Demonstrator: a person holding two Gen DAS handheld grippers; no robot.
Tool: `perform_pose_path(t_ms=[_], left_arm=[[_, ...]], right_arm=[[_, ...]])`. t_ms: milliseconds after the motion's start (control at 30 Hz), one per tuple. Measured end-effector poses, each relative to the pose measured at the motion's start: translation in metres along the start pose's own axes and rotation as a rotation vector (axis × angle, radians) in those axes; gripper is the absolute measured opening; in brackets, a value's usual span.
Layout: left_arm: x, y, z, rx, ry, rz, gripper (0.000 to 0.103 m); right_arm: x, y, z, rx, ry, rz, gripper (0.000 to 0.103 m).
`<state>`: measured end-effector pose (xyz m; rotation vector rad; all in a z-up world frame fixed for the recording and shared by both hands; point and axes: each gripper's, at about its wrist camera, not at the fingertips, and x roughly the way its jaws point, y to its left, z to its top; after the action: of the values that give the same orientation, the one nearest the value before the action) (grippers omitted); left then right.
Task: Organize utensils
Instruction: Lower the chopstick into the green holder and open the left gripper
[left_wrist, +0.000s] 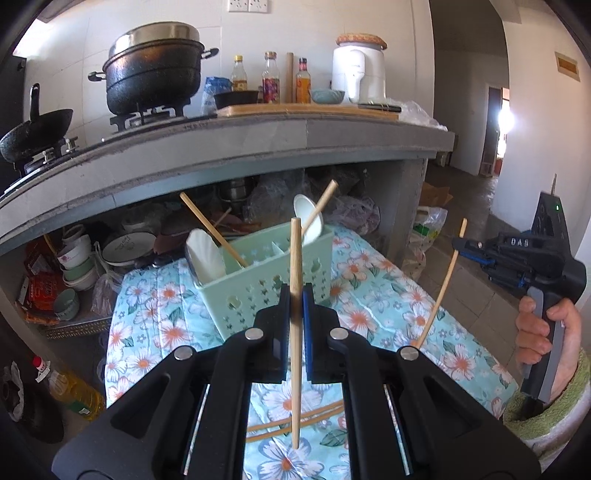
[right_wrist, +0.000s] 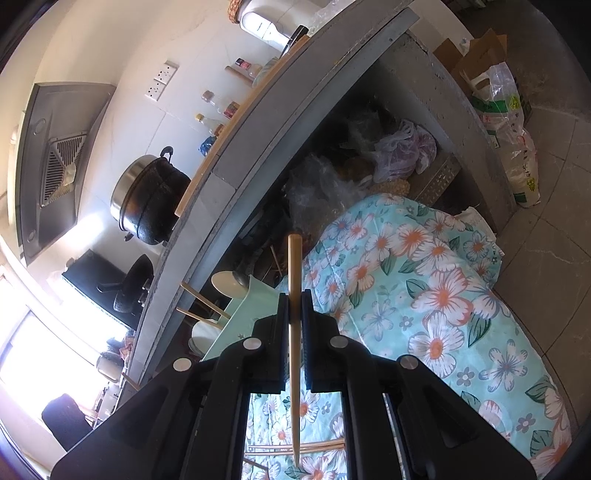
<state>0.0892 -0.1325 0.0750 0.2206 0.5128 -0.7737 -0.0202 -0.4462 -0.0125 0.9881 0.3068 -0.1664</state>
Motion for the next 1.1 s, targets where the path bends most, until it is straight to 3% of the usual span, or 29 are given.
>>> perform_pose_path(t_ms=[233,633,867,1100], left_arm=[[-0.01,0.019,0.031,-0.027,-0.095,0.012,0.005],[-0.008,0.06,0.123,-0.164,-0.376,0.077,0.005],[0.05,0.073,0.141,-0.224,-0.37,0.11,0.005],[0.117,0.084,0.116,-0.28,-0.283,0.126,0.005]], right_arm=[[0.0,0.001,0.002,-0.007,-0.001,-0.005,0.007],[0.006,0.006,0.007,-0.024,0.004,-0.007,0.007],[0.01,0.007,0.011,-0.03,0.003,-0.013,0.007],[0.012,0.009,0.014,-0.043,0.003,-0.025,0.007]])
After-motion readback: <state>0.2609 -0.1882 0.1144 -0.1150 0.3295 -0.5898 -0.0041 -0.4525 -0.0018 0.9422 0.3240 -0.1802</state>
